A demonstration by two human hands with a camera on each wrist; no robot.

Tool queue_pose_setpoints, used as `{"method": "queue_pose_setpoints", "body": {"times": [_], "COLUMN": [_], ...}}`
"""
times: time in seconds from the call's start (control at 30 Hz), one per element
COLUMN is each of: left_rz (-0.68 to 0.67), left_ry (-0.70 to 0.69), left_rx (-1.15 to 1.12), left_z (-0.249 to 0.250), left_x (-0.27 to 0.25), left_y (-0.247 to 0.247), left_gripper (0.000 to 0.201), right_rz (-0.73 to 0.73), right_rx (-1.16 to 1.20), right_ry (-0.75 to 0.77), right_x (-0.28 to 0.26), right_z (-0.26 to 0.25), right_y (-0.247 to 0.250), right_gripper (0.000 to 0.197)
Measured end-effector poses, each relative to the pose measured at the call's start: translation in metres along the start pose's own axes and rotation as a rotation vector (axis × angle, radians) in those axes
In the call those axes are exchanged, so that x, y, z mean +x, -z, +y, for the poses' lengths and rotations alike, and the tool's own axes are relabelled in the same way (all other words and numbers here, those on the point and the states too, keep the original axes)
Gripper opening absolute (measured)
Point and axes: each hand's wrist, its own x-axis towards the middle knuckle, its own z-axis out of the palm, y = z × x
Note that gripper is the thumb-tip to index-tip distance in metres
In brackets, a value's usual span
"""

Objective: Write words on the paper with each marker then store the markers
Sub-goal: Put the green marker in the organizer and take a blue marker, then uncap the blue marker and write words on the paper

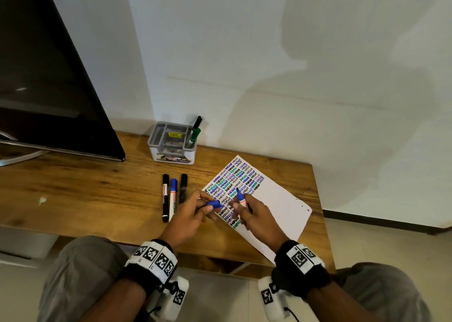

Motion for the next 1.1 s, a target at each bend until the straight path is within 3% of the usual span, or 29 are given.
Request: {"method": "queue_pose_setpoints", "body": {"times": [0.17,0.33,0.53,0.7,0.9,1.1], "left_rz": [-0.037,-0.047,-0.051,-0.091,-0.121,-0.163], "left_ry": [-0.012,-0.021,-0.243,-0.249,-0.228,-0.216], "left_rx": [0.034,0.048,0.617,0.777,0.815,0.849], "left_z": [0.005,0.004,-0.019,-0.022,-0.031,-0.029], "left_x": [0.000,0.001,0.002,0.002,0.002,0.001], "left_y": [-0.012,-0.014,-0.013,-0.016,-0.013,-0.015], "left_gripper": [0.017,0.025,0.018,0.020,0.025,0.041], "right_rz": [0.003,0.014,0.282,0.389,0.298,0.290], "right_rx": [0.163,0.132,-0.223,-0.255,-0.466,-0.392], "right_ry": [-0.033,-0.068,-0.095,-0.167,-0.199,-0.172], "right_x": [0.002,0.014,0.061,0.083,0.106,0.103], "right_z": [-0.001,0.003,0.020,0.033,0.046,0.042], "right_y": [-0.007,0.013,0.098,0.137,0.141,0.139], "right_gripper": [0.024,0.019,0.016,0.012,0.024,0.023]}}
